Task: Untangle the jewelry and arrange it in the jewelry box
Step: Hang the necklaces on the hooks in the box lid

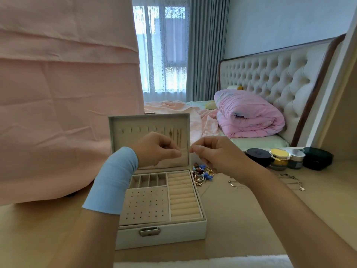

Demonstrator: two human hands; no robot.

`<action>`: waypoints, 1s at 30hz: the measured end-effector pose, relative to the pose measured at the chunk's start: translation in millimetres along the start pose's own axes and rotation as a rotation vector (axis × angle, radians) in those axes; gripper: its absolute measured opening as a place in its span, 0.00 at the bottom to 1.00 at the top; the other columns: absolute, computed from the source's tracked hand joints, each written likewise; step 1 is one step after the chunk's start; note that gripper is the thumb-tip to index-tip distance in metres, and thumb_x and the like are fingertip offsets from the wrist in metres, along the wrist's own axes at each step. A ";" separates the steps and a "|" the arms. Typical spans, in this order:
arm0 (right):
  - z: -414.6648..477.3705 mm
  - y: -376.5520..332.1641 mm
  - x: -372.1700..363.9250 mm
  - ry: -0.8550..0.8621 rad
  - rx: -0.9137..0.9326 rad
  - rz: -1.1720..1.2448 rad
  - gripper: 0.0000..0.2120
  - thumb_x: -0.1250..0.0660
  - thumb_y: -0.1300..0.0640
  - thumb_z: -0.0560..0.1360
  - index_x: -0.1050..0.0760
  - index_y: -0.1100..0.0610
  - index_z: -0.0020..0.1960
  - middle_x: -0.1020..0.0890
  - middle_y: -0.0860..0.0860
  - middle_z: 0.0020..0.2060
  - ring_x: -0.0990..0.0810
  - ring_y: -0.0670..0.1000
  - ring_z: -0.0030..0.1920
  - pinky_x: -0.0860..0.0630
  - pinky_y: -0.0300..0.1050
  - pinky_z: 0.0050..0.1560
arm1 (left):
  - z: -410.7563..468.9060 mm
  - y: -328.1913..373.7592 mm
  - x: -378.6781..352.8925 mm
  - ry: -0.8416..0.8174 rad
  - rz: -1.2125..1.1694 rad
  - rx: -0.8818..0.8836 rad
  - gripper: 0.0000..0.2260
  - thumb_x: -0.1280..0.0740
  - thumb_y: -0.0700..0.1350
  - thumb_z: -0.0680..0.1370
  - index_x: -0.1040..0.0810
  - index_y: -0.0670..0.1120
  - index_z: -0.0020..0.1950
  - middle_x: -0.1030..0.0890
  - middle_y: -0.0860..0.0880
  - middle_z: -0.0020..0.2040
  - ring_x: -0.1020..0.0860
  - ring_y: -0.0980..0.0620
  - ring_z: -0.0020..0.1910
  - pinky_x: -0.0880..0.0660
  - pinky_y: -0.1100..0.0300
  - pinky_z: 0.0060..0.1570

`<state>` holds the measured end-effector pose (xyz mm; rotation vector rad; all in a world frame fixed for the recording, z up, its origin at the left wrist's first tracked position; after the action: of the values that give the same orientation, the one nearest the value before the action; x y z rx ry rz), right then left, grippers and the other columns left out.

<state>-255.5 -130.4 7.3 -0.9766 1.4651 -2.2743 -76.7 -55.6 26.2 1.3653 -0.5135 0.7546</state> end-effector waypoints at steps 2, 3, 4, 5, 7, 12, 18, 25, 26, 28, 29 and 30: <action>9.0 -7.8 -5.6 0.036 0.040 -0.026 0.07 0.32 0.57 0.80 0.18 0.57 0.47 0.27 0.44 0.24 0.32 0.41 0.24 0.33 0.31 0.26 | -2.3 -4.8 9.9 0.059 -0.005 -0.010 0.07 0.31 0.49 0.77 0.17 0.47 0.47 0.24 0.58 0.28 0.30 0.62 0.25 0.28 0.65 0.32; 14.4 -12.0 -8.4 0.050 0.059 -0.033 0.06 0.32 0.57 0.80 0.18 0.57 0.46 0.26 0.43 0.24 0.31 0.41 0.23 0.33 0.31 0.26 | -3.5 -7.6 15.9 0.100 -0.020 -0.022 0.07 0.32 0.50 0.77 0.17 0.48 0.46 0.25 0.58 0.27 0.29 0.62 0.25 0.28 0.64 0.33; 20.2 -16.2 -11.1 0.063 0.076 -0.036 0.06 0.32 0.56 0.80 0.18 0.56 0.46 0.26 0.43 0.23 0.30 0.40 0.23 0.33 0.31 0.26 | -4.5 -10.2 21.7 0.149 -0.053 -0.036 0.07 0.32 0.50 0.77 0.17 0.49 0.46 0.25 0.58 0.27 0.29 0.60 0.26 0.28 0.62 0.34; 26.4 -20.1 -13.4 0.080 0.094 -0.037 0.06 0.31 0.56 0.80 0.18 0.56 0.46 0.25 0.42 0.23 0.29 0.40 0.24 0.33 0.30 0.26 | -5.2 -12.5 27.0 0.203 -0.093 -0.048 0.07 0.32 0.50 0.77 0.17 0.48 0.45 0.24 0.57 0.27 0.29 0.58 0.26 0.28 0.62 0.34; 40.0 -27.3 -18.5 0.122 0.130 -0.056 0.05 0.30 0.56 0.79 0.18 0.54 0.45 0.23 0.40 0.24 0.27 0.38 0.25 0.33 0.28 0.27 | -6.0 -16.8 36.2 0.307 -0.135 -0.060 0.07 0.31 0.49 0.77 0.17 0.47 0.46 0.24 0.54 0.29 0.29 0.57 0.27 0.28 0.63 0.33; 71.5 -31.1 -35.9 0.226 0.192 -0.140 0.04 0.28 0.54 0.77 0.17 0.49 0.44 0.17 0.42 0.33 0.21 0.38 0.34 0.27 0.31 0.38 | -3.5 -31.3 48.9 0.549 -0.154 -0.049 0.07 0.31 0.47 0.78 0.17 0.46 0.44 0.23 0.54 0.30 0.28 0.61 0.27 0.31 0.67 0.34; 97.3 -17.5 -58.5 0.353 0.186 -0.210 0.03 0.25 0.55 0.74 0.17 0.52 0.42 0.20 0.42 0.32 0.23 0.40 0.34 0.30 0.32 0.39 | 1.4 -53.7 47.0 0.718 0.000 0.091 0.07 0.31 0.51 0.77 0.18 0.49 0.42 0.22 0.57 0.35 0.25 0.61 0.36 0.33 0.69 0.36; 112.8 -14.5 -75.6 0.528 0.194 -0.229 0.03 0.25 0.57 0.73 0.14 0.55 0.45 0.18 0.43 0.35 0.21 0.40 0.37 0.29 0.29 0.41 | 10.1 -68.5 38.7 0.832 -0.068 0.250 0.14 0.32 0.51 0.75 0.18 0.41 0.39 0.18 0.47 0.37 0.21 0.47 0.42 0.30 0.62 0.37; 114.4 -15.9 -76.9 0.559 0.198 -0.226 0.03 0.25 0.58 0.73 0.14 0.56 0.45 0.17 0.44 0.36 0.21 0.41 0.38 0.27 0.30 0.42 | 10.7 -69.3 37.7 0.836 -0.089 0.264 0.14 0.33 0.51 0.75 0.18 0.41 0.39 0.17 0.45 0.38 0.20 0.46 0.42 0.31 0.63 0.36; 117.8 -17.7 -78.3 0.606 0.195 -0.223 0.03 0.26 0.59 0.72 0.14 0.57 0.45 0.15 0.48 0.37 0.19 0.44 0.39 0.26 0.33 0.43 | 12.7 -71.4 36.2 0.839 -0.126 0.283 0.14 0.33 0.50 0.76 0.18 0.40 0.39 0.17 0.43 0.38 0.20 0.45 0.42 0.31 0.67 0.35; 119.3 -18.0 -79.5 0.615 0.194 -0.232 0.03 0.26 0.60 0.72 0.14 0.57 0.44 0.15 0.48 0.37 0.20 0.44 0.39 0.28 0.31 0.42 | 14.2 -73.1 35.6 0.835 -0.141 0.291 0.15 0.34 0.50 0.76 0.18 0.40 0.38 0.18 0.43 0.38 0.20 0.45 0.41 0.31 0.67 0.35; 120.1 -17.9 -80.4 0.619 0.194 -0.245 0.03 0.27 0.60 0.72 0.13 0.57 0.44 0.15 0.48 0.37 0.20 0.43 0.38 0.30 0.29 0.40 | 15.2 -73.7 34.7 0.829 -0.149 0.300 0.15 0.34 0.50 0.76 0.19 0.40 0.38 0.18 0.42 0.38 0.21 0.45 0.40 0.31 0.66 0.35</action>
<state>-114.4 -162.6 23.1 -0.4230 1.3353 -3.0141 2.4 -66.8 3.8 1.2059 0.3629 1.2105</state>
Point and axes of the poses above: each hand's wrist, its own z-axis towards the middle knuckle, its own x-axis out of the back of the hand, y = z × x, the point moved 3 cm from there along z, towards the middle knuckle
